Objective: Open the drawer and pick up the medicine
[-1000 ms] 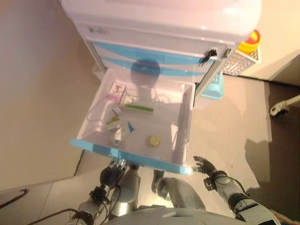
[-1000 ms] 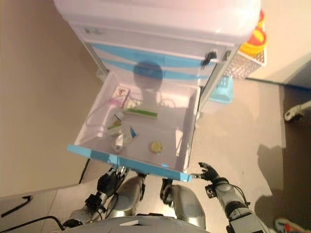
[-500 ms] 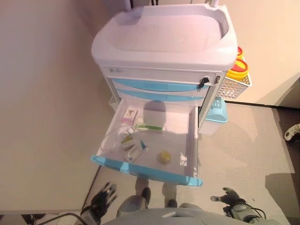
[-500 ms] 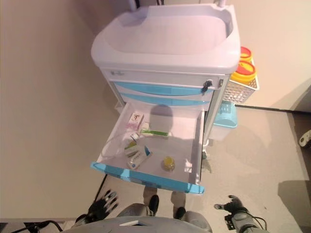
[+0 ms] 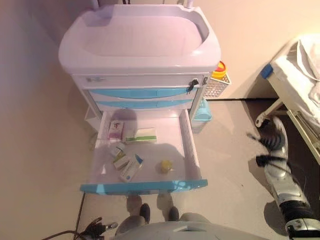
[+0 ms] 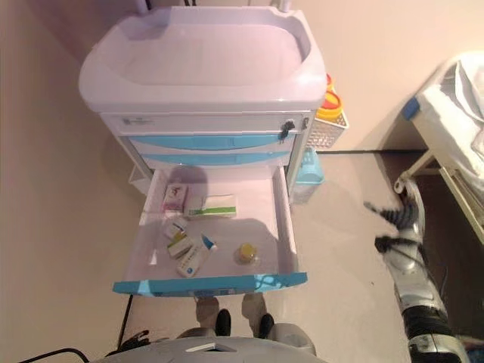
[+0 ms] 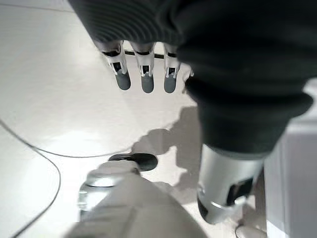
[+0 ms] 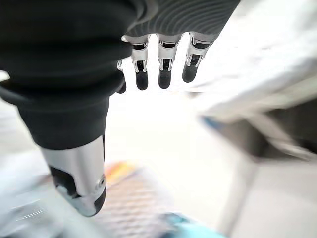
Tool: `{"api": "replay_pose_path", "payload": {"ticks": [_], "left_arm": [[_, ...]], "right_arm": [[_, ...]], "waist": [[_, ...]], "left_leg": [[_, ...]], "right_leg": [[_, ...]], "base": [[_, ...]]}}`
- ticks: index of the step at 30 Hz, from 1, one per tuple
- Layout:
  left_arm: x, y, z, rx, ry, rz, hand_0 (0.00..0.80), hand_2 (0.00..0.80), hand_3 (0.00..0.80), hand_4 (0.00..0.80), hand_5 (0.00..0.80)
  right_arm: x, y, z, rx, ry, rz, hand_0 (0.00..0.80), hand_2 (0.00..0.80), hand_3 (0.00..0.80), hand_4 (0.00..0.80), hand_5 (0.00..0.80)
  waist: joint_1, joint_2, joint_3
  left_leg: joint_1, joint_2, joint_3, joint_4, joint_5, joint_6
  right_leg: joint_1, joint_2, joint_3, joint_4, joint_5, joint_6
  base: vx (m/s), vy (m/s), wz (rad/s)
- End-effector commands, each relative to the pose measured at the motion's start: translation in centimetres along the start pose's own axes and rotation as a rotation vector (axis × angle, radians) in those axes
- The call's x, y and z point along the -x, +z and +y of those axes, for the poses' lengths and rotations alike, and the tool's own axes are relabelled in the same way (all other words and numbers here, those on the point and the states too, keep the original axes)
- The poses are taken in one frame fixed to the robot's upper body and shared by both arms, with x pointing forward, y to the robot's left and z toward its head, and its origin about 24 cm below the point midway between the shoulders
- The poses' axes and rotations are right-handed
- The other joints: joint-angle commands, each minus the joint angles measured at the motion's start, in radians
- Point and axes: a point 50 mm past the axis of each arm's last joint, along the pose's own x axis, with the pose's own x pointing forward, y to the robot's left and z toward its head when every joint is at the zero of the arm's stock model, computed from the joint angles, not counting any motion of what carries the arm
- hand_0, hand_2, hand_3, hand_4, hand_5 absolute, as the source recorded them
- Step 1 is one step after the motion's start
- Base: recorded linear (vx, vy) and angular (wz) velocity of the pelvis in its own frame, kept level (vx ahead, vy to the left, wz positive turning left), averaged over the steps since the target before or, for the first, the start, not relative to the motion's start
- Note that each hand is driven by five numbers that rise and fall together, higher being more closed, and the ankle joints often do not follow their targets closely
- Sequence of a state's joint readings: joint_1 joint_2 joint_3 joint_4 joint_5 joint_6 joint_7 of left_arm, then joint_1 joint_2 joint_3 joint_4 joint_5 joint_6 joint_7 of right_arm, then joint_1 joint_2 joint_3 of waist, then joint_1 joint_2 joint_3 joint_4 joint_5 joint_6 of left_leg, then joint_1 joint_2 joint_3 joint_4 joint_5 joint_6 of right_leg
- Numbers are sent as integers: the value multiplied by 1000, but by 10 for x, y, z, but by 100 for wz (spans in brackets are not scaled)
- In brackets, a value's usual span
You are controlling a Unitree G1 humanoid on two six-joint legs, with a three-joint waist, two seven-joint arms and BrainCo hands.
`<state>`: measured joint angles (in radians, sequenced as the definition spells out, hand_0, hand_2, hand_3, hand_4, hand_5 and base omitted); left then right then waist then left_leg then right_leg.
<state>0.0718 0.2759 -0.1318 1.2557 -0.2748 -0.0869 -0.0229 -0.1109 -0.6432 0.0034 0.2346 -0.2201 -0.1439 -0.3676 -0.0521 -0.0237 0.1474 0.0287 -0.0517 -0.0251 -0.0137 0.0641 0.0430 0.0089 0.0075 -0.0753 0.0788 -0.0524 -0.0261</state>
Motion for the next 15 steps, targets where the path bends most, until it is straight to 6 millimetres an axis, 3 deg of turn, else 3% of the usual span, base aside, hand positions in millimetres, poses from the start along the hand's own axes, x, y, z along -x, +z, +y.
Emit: {"api": "replay_pose_path", "payload": {"ticks": [1, 5, 8, 11, 15], "left_arm": [[-2, 8, -5, -2, 8, 1, 0, 0, 0, 0, 0], [-3, 10, -3, -4, 5, -3, 0, 0, 0, 0, 0], [-2, 6, 0, -20, 1, 15, 0, 0, 0, 0, 0], [-1, 1, 4, -56, -2, 41, 0, 0, 0, 0, 0], [1, -7, 10, -79, 5, 76, 0, 0, 0, 0, 0]], "right_arm": [[-29, 69, -12, 125, 87, -372, 0, 0, 0, 0, 0], [-35, 124, -12, 252, 268, -637, 0, 0, 0, 0, 0], [-28, 149, -5, 334, 385, -777, 0, 0, 0, 0, 0], [-19, 168, 6, 411, 520, -889, 0, 0, 0, 0, 0], [-7, 176, 24, 505, 722, -985, 0, 0, 0, 0, 0]], "waist": [[25, -28, 12], [44, -39, 11], [61, -45, 10], [80, -47, 11], [103, -51, 12]], "left_leg": [[-6, -57, 17, 46, -122, 13], [-13, -57, 18, 36, -116, 14], [-15, -58, 10, 33, -112, 13], [-12, -58, -1, 20, -105, 11], [-8, -57, -20, 2, -95, 7]], "right_leg": [[-17, -24, 56, -55, 85, 70], [-23, -31, 46, -53, 84, 74], [-18, -37, 36, -56, 84, 76], [-13, -39, 24, -62, 85, 79], [-5, -42, 5, -69, 84, 80]], "base": [[-82, 30, -5], [-65, 9, 3], [-48, -9, 6], [-45, -22, 17], [-30, -38, 21]]}}
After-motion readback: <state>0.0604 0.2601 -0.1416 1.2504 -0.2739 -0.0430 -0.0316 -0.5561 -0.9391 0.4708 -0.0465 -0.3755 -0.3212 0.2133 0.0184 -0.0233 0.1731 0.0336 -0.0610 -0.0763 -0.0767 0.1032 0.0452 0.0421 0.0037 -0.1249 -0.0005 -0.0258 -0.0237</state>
